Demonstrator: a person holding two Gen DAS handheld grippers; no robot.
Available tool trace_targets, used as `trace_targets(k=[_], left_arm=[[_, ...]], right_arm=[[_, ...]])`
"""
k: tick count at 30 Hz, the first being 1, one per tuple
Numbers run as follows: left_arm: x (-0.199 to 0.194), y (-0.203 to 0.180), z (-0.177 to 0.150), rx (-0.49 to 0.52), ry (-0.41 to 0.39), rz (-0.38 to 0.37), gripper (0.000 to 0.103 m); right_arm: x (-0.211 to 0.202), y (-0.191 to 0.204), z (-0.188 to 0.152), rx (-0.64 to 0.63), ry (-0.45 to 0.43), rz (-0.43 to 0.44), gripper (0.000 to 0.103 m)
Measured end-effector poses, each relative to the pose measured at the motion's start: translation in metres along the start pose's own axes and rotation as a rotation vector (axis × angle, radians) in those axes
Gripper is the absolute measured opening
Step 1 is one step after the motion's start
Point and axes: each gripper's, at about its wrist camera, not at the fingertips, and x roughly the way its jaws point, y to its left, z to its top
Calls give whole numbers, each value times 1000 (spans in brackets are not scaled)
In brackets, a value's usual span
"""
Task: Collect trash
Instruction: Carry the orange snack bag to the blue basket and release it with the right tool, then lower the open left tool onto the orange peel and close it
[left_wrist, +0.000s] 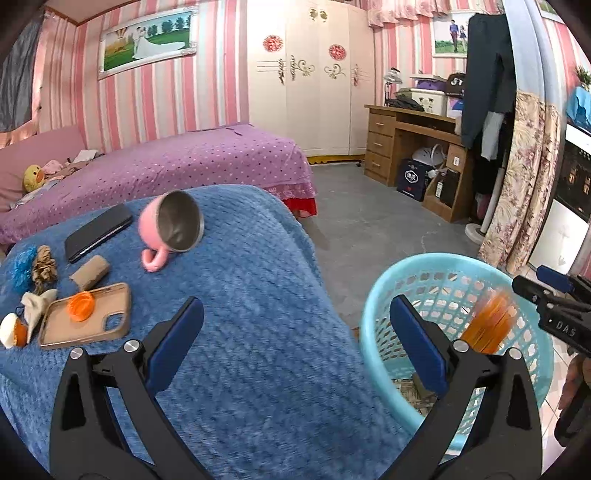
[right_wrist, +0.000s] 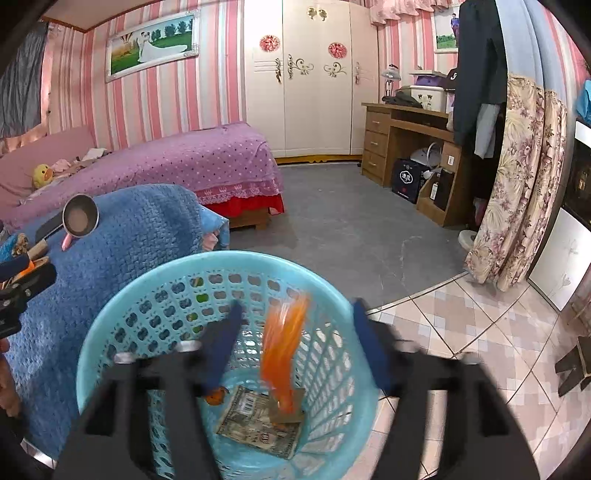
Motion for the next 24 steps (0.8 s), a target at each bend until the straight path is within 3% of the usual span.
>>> trace_targets(k=[2,6,9,24], left_arm=[[-7,11,2,-10,-8,10,97],[-21,35,5,-34,-16,29,97],[-34,57,7,-43,-32,64,97],[-75,177,7,-68,-51,255,98]], right_arm=[[1,7,1,-12,8,-18,67],[-5,17,7,2,-21,-59,94],[-10,28,14,29,-39,-75,98],[-10,133,32,20,-73,6,98]])
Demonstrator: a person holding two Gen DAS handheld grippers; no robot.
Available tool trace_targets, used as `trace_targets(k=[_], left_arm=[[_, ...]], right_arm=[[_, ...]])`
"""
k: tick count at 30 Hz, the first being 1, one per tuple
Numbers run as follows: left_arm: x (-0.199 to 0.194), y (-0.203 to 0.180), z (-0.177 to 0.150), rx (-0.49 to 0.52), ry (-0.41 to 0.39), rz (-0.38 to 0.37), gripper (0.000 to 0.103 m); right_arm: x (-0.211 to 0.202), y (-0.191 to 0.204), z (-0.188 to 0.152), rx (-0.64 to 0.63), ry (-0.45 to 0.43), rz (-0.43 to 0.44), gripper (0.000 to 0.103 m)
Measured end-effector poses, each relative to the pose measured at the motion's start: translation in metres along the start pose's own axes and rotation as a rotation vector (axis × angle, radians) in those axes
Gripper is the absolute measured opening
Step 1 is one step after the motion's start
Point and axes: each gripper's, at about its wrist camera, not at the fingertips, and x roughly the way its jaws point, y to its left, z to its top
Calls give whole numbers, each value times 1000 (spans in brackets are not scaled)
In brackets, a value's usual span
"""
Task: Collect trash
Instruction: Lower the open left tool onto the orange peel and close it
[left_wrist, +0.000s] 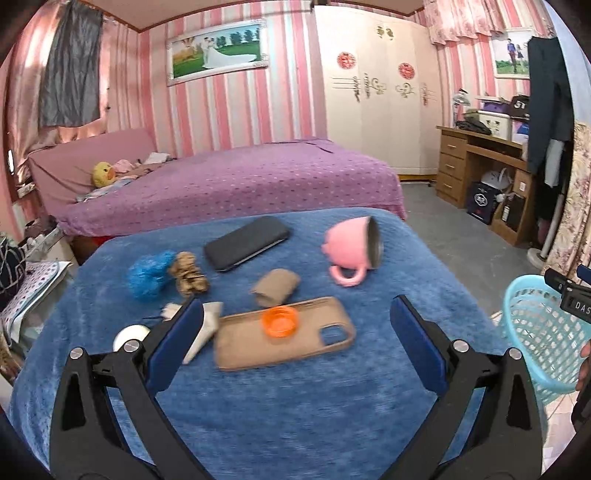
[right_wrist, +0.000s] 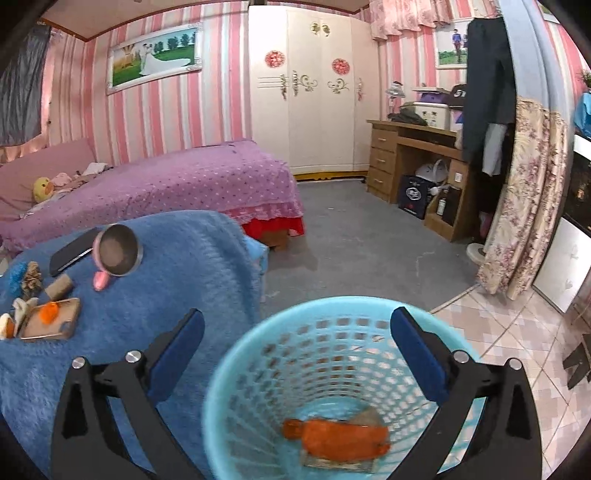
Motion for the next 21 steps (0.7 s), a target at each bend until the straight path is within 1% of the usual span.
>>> trace_targets(k=[5,9,11,14,18,21], left_arm=[[5,30,-17,-3,2,58,98],[13,51,-25,-42,41,52,98],[17,64,-26,-56,46,52,98],[20,77,-32,-62,49,72,98],[33,99,-41,-111,95,69,98],[41,115,-46,-133,121,83,98]], right_arm=[[-3,35,-2,-29,-6,34,98],[-6,57,-2,-30,-17,41,98],[-6,67,-2,-22,-20,54,98],[-5,78,-4,-21,-21,64,98],[-2,95,-8,-36,-15,83,98],[2,109,-11,-62,-7,82,98]])
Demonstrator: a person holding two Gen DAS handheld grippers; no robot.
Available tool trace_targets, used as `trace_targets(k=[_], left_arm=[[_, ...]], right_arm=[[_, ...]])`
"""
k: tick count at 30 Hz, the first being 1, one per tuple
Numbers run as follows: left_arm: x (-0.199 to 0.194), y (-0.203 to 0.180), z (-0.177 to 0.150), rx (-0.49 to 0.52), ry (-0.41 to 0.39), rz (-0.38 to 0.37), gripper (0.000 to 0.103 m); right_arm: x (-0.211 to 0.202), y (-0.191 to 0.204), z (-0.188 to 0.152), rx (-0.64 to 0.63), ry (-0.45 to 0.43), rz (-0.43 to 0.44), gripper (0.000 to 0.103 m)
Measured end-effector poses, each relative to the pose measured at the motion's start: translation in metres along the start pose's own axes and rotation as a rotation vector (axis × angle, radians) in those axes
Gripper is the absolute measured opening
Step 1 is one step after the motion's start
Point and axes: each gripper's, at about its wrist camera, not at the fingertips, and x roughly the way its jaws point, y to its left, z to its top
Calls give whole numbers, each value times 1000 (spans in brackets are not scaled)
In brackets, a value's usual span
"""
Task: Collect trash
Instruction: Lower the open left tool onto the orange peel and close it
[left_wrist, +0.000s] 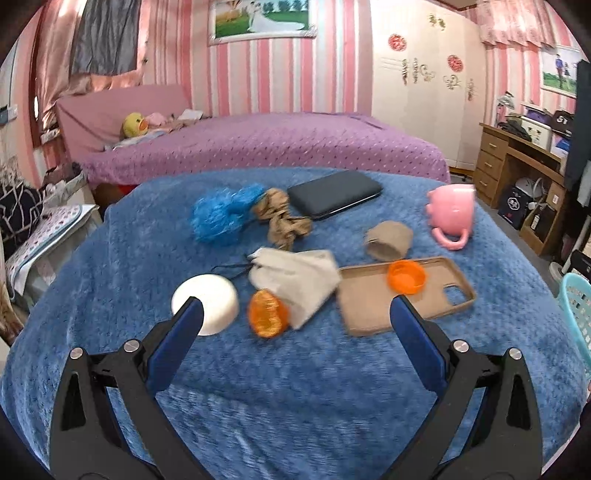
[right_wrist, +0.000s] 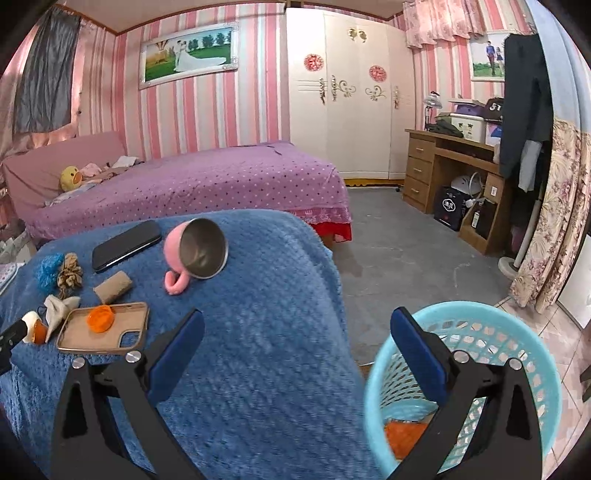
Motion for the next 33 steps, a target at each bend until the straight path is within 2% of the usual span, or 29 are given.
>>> trace_targets(k=[8,12,19,22,23,28,29,30,33], left_arm=[[28,42,-2,-96,82,-24,96],[44,52,-5,-125,153,-73,80],[49,32,-6,-38,164,-99,70],[55,22,-7,-4,187,-116,52],[57,21,-8,-1,197,-121,43],[64,28,-7,-44,220,-145,40],[65,31,-6,-62,222,-155,32],[66,35,-6,-81,224,-168,29],[60,38,-4,-90,212,-161,29]], right_arm=[[11,31,-4,-74,25,-32,98],[16,40,-4,-75,40,-19,98],[23,60,-7,-118,54,3,98],[27,67,-8,-140,61,11,98],[27,70,-9,-151,63,13,98],[28,80,-10,-172,62,16,98],[28,82,-10,-174,62,20,98],[28,85,-10,-178,60,25,98],[28,95,-11,-198,56,37,98]])
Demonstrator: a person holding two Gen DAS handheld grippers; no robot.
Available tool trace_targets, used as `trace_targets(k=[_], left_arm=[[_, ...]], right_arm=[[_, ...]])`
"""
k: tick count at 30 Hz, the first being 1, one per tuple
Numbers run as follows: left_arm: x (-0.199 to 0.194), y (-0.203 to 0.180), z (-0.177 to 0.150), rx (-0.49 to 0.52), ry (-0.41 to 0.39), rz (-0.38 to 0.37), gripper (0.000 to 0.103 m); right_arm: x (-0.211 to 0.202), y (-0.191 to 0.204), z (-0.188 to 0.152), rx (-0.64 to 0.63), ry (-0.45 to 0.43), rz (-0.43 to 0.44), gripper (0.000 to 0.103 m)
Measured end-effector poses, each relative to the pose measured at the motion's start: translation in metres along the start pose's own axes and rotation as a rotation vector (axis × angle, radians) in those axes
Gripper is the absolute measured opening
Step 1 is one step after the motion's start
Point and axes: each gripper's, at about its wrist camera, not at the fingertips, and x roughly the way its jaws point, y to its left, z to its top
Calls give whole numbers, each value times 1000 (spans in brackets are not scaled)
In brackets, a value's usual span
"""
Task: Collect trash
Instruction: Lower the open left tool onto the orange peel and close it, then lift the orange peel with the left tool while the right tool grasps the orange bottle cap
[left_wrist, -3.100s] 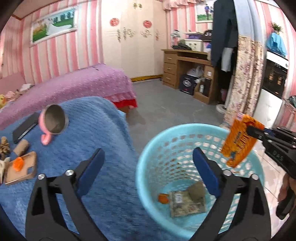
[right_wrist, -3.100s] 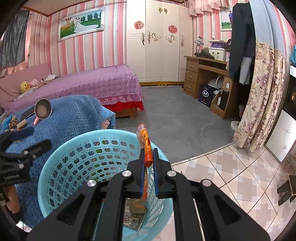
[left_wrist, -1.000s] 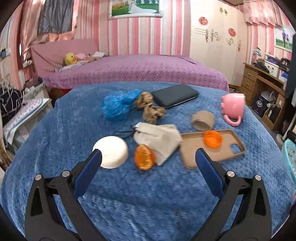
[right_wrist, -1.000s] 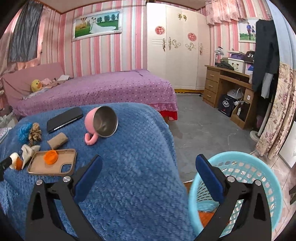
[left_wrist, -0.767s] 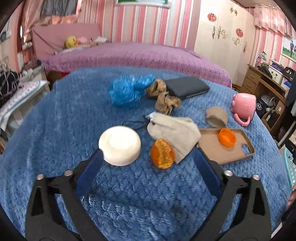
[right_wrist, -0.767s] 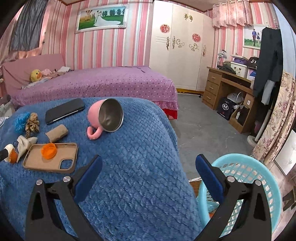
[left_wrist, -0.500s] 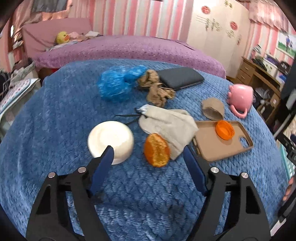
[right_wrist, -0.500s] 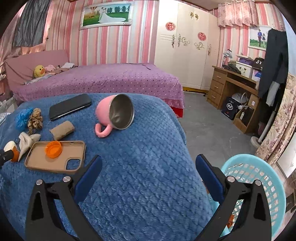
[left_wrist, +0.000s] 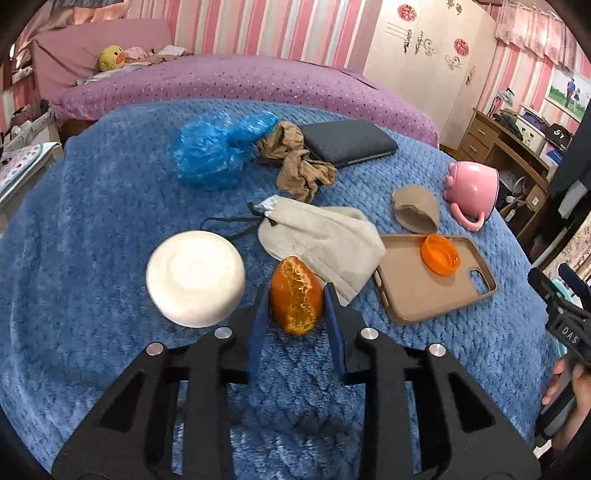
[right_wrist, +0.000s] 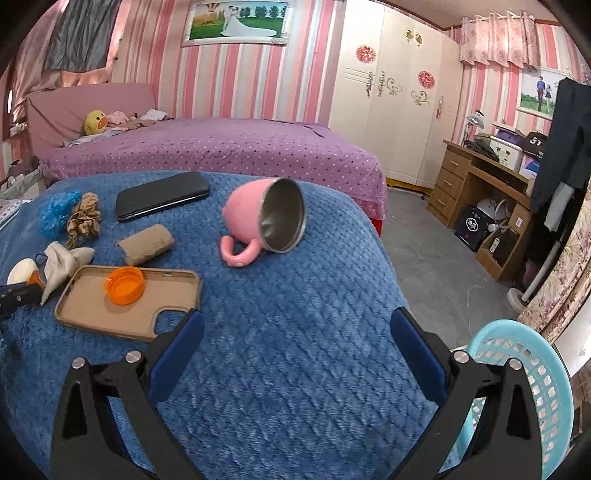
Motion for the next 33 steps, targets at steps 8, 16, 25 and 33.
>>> trace_targets(k=[8,16,25,33], left_arm=[[-25,-6,5,52,-100,76,28],[-28,12,17,35,-146,171,28],[-27,28,25,-27,-150,192,28],[-34,32,30,-51,-164,182,28]], right_arm=[[4,26,6,-14,19,103,98],[16,75,13,-68,58,195,98],[43,108,24,-83,127,273,87],[46,119,23,-120,148,332,40]])
